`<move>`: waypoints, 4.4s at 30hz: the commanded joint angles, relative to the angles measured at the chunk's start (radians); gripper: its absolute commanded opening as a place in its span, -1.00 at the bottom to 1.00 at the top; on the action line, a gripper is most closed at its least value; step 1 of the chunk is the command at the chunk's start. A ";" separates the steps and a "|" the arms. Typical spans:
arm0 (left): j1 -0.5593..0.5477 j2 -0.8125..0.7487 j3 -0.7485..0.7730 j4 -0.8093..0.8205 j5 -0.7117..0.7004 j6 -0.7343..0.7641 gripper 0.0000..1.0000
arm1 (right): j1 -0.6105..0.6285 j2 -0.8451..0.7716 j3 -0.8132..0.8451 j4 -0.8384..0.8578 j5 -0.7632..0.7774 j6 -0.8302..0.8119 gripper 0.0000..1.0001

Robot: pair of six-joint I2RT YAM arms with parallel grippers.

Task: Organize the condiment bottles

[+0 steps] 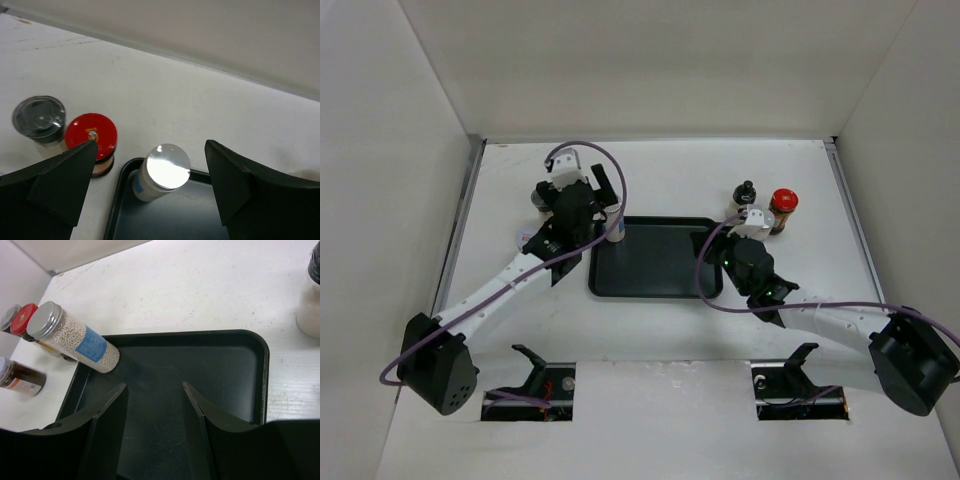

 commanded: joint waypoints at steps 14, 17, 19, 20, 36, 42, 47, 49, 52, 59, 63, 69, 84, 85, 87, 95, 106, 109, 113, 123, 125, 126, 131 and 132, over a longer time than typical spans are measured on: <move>0.206 0.136 0.130 -0.271 0.106 -0.202 0.78 | 0.000 0.009 0.016 0.065 -0.017 -0.002 0.07; 0.218 0.191 0.169 -0.285 0.121 -0.212 0.79 | 0.002 0.022 0.019 0.066 -0.020 0.004 0.08; 0.219 0.222 0.186 -0.283 0.124 -0.213 0.79 | 0.002 0.026 0.019 0.066 -0.026 0.005 0.07; 0.224 0.237 0.195 -0.283 0.123 -0.216 0.78 | 0.002 0.018 0.019 0.066 -0.029 0.005 0.07; 0.250 0.360 0.205 -0.303 0.094 -0.259 0.67 | 0.000 0.010 0.014 0.065 -0.031 0.008 0.09; 0.264 0.378 0.200 -0.265 0.111 -0.264 0.41 | 0.002 0.024 0.019 0.060 -0.035 0.008 0.10; 0.265 0.381 0.196 -0.256 0.118 -0.262 0.12 | -0.009 0.012 0.011 0.062 -0.035 0.010 0.10; 0.265 0.365 0.176 -0.239 0.118 -0.261 -0.07 | -0.006 0.006 0.013 0.059 -0.035 0.008 0.10; 0.261 0.309 0.131 -0.191 0.126 -0.256 -0.20 | -0.006 -0.008 0.005 0.065 -0.029 0.005 0.11; 0.213 0.124 0.071 -0.161 0.052 -0.216 -0.26 | -0.008 -0.022 0.002 0.065 -0.025 0.002 0.11; 0.169 0.052 0.042 -0.170 0.003 -0.175 -0.26 | -0.009 -0.030 0.003 0.056 -0.031 0.008 0.11; 0.115 -0.048 -0.002 -0.219 -0.011 -0.172 -0.29 | -0.014 -0.047 -0.006 0.059 -0.025 0.005 0.11; -0.190 -0.150 -0.032 -0.310 -0.087 -0.207 -0.34 | -0.035 -0.082 -0.027 0.060 0.018 0.016 0.15; -0.224 -0.116 -0.019 -0.279 -0.096 -0.207 -0.33 | -0.037 -0.088 -0.033 0.062 0.035 0.016 0.15; -0.259 -0.035 0.014 -0.212 -0.086 -0.201 -0.33 | -0.053 -0.096 -0.044 0.063 0.060 0.017 0.16; -0.241 0.266 0.175 0.008 -0.005 -0.120 -0.33 | -0.086 -0.123 -0.058 0.049 0.063 0.037 0.16; -0.159 0.449 0.291 0.057 0.026 -0.042 -0.33 | -0.084 -0.116 -0.052 0.049 0.057 0.036 0.17; -0.156 0.464 0.291 0.060 0.005 -0.023 -0.29 | -0.089 -0.117 -0.055 0.049 0.057 0.040 0.17; -0.164 0.492 0.298 0.063 -0.026 -0.002 -0.07 | -0.086 -0.105 -0.052 0.049 0.057 0.039 0.18; -0.190 0.473 0.295 0.074 -0.020 0.000 0.56 | -0.087 -0.149 -0.066 0.048 0.078 0.040 0.20; -0.199 0.461 0.300 0.074 -0.027 0.008 0.65 | -0.087 -0.169 -0.073 0.048 0.098 0.041 0.20; -0.199 0.455 0.301 0.074 -0.028 0.012 0.66 | -0.089 -0.172 -0.075 0.048 0.098 0.039 0.20; -0.219 0.372 0.285 0.095 -0.040 0.023 0.74 | -0.086 -0.172 -0.069 0.043 0.095 0.027 -0.19; -0.224 0.349 0.274 0.111 -0.043 0.029 0.74 | -0.086 -0.181 -0.067 0.037 0.103 0.025 -0.31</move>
